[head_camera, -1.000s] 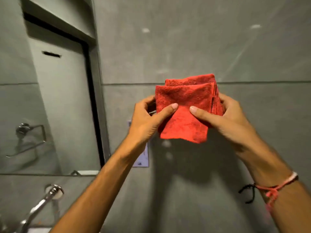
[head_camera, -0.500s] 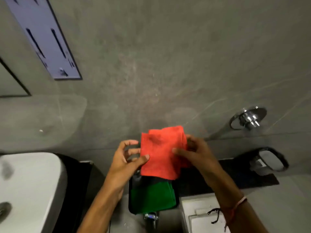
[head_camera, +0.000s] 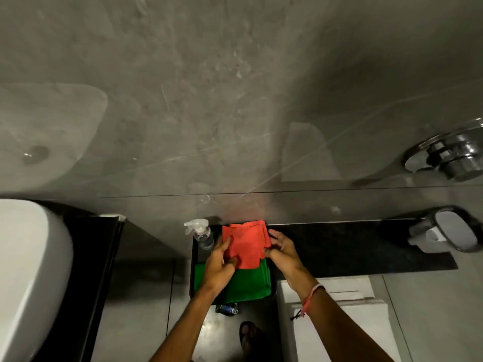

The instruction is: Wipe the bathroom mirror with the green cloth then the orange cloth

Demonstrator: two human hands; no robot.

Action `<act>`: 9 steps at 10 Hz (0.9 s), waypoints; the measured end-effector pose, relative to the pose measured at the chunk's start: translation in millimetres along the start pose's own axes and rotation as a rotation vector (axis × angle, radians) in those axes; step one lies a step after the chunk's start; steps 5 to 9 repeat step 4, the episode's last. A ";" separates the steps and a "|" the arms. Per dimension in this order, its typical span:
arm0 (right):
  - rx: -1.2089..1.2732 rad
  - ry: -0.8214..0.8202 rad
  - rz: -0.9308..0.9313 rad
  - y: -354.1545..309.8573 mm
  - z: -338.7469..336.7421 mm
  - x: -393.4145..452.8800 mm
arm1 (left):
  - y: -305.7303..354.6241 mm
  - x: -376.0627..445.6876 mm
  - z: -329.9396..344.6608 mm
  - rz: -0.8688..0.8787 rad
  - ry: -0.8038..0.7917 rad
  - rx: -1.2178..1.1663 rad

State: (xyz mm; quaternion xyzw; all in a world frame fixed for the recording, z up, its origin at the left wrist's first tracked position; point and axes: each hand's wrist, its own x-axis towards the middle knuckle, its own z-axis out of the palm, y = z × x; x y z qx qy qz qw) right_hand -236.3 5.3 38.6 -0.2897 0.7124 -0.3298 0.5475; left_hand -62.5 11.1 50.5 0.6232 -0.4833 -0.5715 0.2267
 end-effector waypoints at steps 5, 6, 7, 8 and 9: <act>-0.691 0.178 -0.962 -114.3 5.7 -83.5 | 119.0 -65.4 -76.7 0.720 0.458 0.272; -0.691 0.178 -0.962 -114.3 5.7 -83.5 | 119.0 -65.4 -76.7 0.720 0.458 0.272; -0.691 0.178 -0.962 -114.3 5.7 -83.5 | 119.0 -65.4 -76.7 0.720 0.458 0.272; -0.691 0.178 -0.962 -114.3 5.7 -83.5 | 119.0 -65.4 -76.7 0.720 0.458 0.272; -0.691 0.178 -0.962 -114.3 5.7 -83.5 | 119.0 -65.4 -76.7 0.720 0.458 0.272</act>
